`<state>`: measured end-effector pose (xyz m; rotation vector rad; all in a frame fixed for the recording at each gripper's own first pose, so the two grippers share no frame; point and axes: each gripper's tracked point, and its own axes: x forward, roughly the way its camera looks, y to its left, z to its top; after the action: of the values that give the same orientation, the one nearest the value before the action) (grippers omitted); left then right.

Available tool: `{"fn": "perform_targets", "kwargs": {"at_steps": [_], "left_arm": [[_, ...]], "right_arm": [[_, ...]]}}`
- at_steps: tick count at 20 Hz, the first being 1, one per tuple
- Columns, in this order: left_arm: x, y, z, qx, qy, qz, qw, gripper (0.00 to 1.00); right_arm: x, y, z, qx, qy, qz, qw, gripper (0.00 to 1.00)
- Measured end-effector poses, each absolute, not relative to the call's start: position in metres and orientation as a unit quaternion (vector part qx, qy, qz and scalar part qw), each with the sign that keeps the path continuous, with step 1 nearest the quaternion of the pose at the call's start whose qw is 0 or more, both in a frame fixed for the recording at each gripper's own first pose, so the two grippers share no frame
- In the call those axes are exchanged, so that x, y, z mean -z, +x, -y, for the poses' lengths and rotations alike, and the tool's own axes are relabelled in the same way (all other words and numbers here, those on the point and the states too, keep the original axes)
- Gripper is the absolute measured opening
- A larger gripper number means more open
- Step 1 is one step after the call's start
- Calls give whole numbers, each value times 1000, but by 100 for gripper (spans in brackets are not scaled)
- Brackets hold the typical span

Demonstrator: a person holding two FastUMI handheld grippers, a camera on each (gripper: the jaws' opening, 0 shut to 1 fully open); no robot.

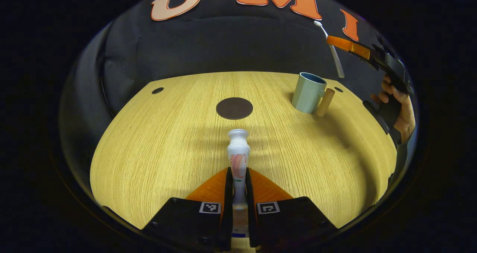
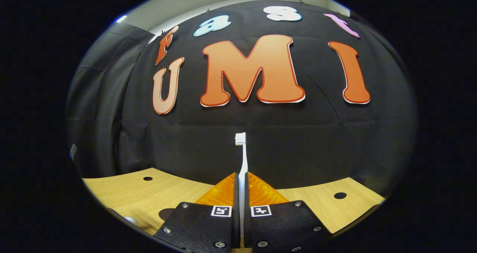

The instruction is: Put the toothbrush and toothpaste on the desktop into the cup, then pick up the cup and place it on the coaster on the desktop.

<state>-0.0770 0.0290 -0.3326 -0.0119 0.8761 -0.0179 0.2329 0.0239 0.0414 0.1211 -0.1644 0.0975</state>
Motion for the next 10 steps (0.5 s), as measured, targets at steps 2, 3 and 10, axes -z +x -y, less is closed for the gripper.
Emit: {"fn": "perform_targets", "kwargs": {"at_steps": [2, 3, 10], "left_arm": [[332, -78, -29, 11, -9, -424, 906, 21], [332, -77, -29, 13, -11, -425, 905, 21], [341, -75, -29, 18, -16, -432, 902, 22]], "right_arm": [[-42, 240, -27, -54, 57, 96, 992, 4], [-41, 244, -27, -55, 46, 104, 992, 4], [-8, 272, -32, -75, 53, 88, 992, 5]]}}
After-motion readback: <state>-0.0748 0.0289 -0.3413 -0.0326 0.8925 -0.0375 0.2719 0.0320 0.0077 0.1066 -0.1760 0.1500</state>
